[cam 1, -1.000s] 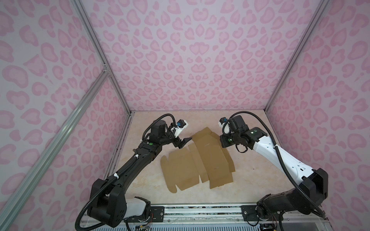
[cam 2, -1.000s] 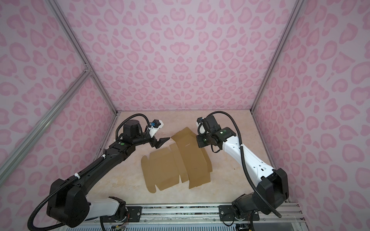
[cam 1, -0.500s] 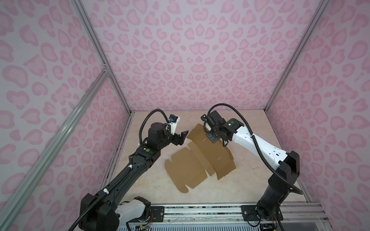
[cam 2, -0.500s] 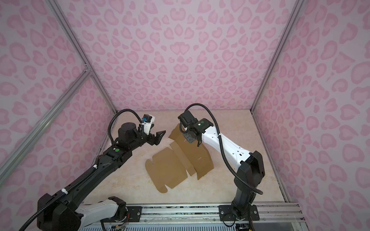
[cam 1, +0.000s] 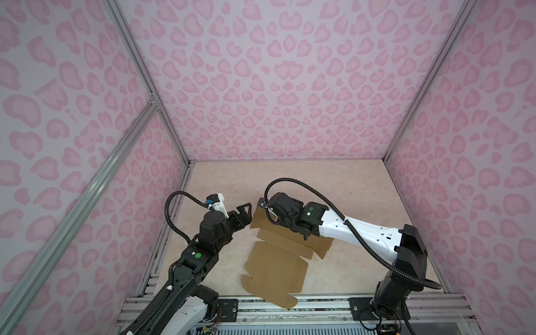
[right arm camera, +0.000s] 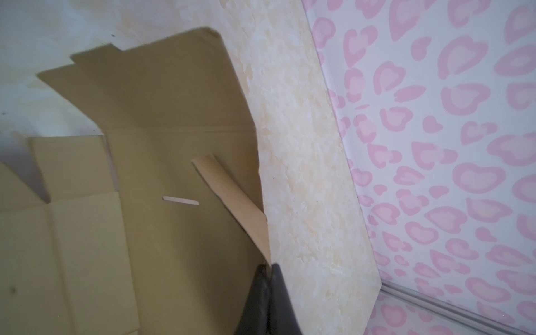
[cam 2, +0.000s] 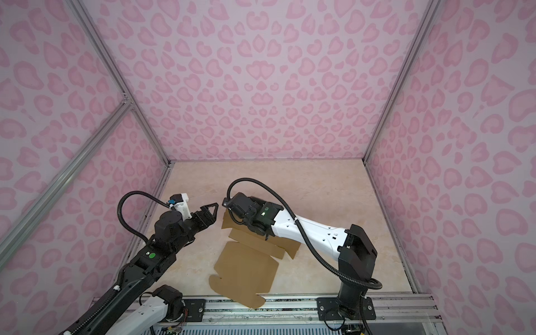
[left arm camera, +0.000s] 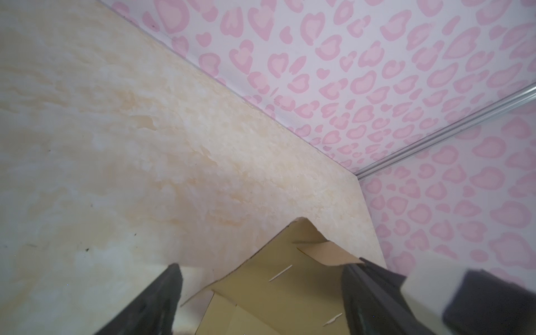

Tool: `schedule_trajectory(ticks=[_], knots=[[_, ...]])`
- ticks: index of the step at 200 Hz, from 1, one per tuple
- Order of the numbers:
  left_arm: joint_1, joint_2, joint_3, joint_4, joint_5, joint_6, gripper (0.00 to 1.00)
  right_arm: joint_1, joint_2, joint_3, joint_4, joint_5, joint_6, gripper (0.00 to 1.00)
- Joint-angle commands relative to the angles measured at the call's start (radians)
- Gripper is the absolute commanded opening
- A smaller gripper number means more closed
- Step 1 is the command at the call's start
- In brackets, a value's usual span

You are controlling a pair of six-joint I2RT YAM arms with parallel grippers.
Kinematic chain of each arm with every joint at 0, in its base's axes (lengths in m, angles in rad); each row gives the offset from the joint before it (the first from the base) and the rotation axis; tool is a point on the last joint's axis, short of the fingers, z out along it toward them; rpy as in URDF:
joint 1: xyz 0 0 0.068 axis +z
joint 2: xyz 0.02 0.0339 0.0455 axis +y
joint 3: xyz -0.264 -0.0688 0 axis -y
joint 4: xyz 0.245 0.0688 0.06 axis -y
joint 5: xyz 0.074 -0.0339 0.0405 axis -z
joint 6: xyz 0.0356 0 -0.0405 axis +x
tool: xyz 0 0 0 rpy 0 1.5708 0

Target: Fold the paper box

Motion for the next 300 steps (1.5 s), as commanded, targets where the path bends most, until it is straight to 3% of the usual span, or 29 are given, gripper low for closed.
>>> schedule_trajectory(ticks=[1,20,58,118,163,202,237,300], knots=[[-0.001,-0.049,-0.014,-0.037,-0.06,-0.119,0.89,0.047,-0.023,-0.079,0.205,0.109,-0.086,0.0],[0.0,-0.097,-0.035,-0.063,-0.089,-0.148,0.89,0.093,-0.037,-0.159,0.31,0.174,-0.117,0.0],[-0.001,-0.147,-0.081,-0.108,-0.042,-0.245,0.87,0.128,-0.035,-0.241,0.386,0.172,-0.08,0.0],[-0.003,-0.154,-0.161,-0.132,0.168,-0.612,0.82,0.137,-0.052,-0.306,0.48,0.157,-0.046,0.0],[-0.023,-0.213,-0.177,-0.095,0.18,-0.751,0.81,0.161,-0.089,-0.373,0.596,0.172,-0.054,0.0],[-0.103,-0.217,-0.174,-0.073,0.125,-0.81,0.7,0.189,-0.078,-0.422,0.687,0.223,-0.072,0.0],[-0.183,-0.131,-0.147,-0.03,0.092,-0.837,0.6,0.201,-0.085,-0.458,0.738,0.234,-0.067,0.0],[-0.242,-0.039,-0.114,-0.002,0.027,-0.848,0.51,0.226,-0.099,-0.49,0.757,0.243,-0.05,0.0]])
